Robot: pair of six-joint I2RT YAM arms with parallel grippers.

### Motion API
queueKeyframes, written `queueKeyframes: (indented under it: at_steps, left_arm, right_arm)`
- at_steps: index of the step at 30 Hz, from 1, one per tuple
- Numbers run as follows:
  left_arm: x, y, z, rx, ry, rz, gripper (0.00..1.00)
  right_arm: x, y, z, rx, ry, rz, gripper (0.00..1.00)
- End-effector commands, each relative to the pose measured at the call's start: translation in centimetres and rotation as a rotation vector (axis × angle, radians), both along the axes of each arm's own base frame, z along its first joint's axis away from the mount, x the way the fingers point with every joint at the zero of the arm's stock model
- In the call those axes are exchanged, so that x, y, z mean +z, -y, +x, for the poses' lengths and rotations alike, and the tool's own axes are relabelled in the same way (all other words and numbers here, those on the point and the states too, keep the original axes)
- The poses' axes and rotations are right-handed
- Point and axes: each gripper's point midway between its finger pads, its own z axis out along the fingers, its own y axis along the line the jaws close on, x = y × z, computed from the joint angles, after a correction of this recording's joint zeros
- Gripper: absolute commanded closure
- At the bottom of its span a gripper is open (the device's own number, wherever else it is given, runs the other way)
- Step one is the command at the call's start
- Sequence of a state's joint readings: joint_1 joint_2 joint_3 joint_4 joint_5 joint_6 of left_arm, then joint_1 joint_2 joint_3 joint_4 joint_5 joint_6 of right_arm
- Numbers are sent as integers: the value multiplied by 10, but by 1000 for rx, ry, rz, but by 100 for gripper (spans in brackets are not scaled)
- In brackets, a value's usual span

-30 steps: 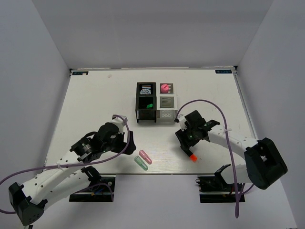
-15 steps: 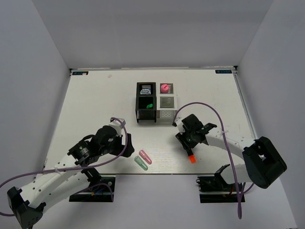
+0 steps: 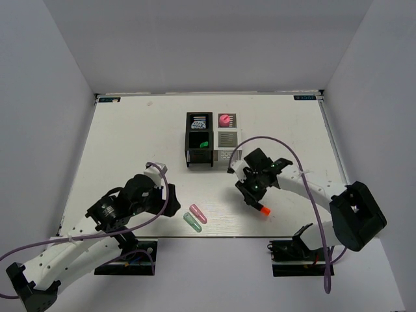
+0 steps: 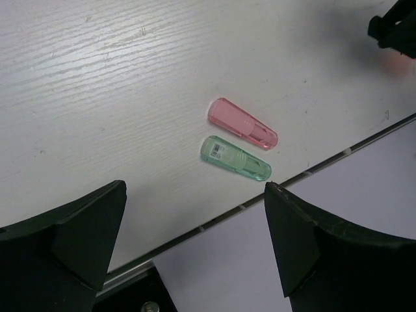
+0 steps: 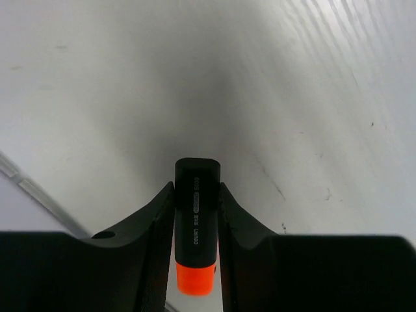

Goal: Sort the stationery into containers
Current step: Pick up the pen from the center of the board, then place the stationery in the storage box.

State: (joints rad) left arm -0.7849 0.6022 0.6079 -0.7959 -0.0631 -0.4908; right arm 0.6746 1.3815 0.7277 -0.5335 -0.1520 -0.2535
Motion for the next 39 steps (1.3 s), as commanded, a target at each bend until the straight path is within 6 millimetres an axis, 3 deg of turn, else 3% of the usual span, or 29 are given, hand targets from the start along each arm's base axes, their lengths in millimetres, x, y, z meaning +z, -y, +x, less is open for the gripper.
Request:
queueKeyframes:
  at_steps: [1, 2, 3, 5, 6, 7, 9, 11, 12, 14, 15, 16, 24, 30, 36, 39]
  left_arm:
    - [1, -6, 0, 2, 14, 20, 3]
    - [5, -6, 0, -1, 23, 21, 3]
    - [6, -7, 1, 0, 27, 25, 3]
    - [9, -9, 2, 9, 40, 25, 3]
    - [10, -9, 3, 13, 43, 25, 3]
    - [10, -10, 4, 22, 45, 24, 3]
    - [12, -10, 3, 29, 44, 15, 3]
    - [11, -9, 3, 37, 38, 10, 3]
    - [11, -9, 3, 50, 31, 3, 3]
    - [9, -11, 1, 58, 16, 11, 3]
    - [9, -13, 2, 72, 15, 8, 3]
    - [10, -13, 1, 73, 11, 10, 3]
    - [13, -21, 2, 116, 1, 35, 3]
    - [9, -22, 0, 121, -14, 46, 3]
    - [6, -19, 1, 115, -19, 39, 3]
    - [3, -15, 1, 108, -36, 36, 11]
  right_arm:
    - [69, -44, 8, 199, 48, 207, 100]
    - [88, -53, 16, 223, 98, 246, 100]
    - [134, -75, 39, 245, 208, 325, 100]
    - [159, -90, 52, 284, 254, 360, 100]
    - [205, -110, 74, 292, 339, 430, 100]
    - [210, -119, 82, 284, 332, 442, 100]
    - [239, -146, 99, 291, 377, 561, 100]
    - [255, -169, 102, 375, 434, 693, 100]
    - [246, -185, 106, 416, 406, 730, 100]
    - [275, -202, 113, 433, 416, 806, 100]
    - [273, -215, 125, 418, 407, 848, 100]
    - [290, -221, 130, 427, 434, 881, 100]
    - [282, -255, 172, 462, 512, 932, 100]
    - [250, -255, 203, 438, 567, 885, 100]
    - [204, -248, 209, 443, 533, 816, 100]
    - [187, -242, 210, 437, 524, 786, 98]
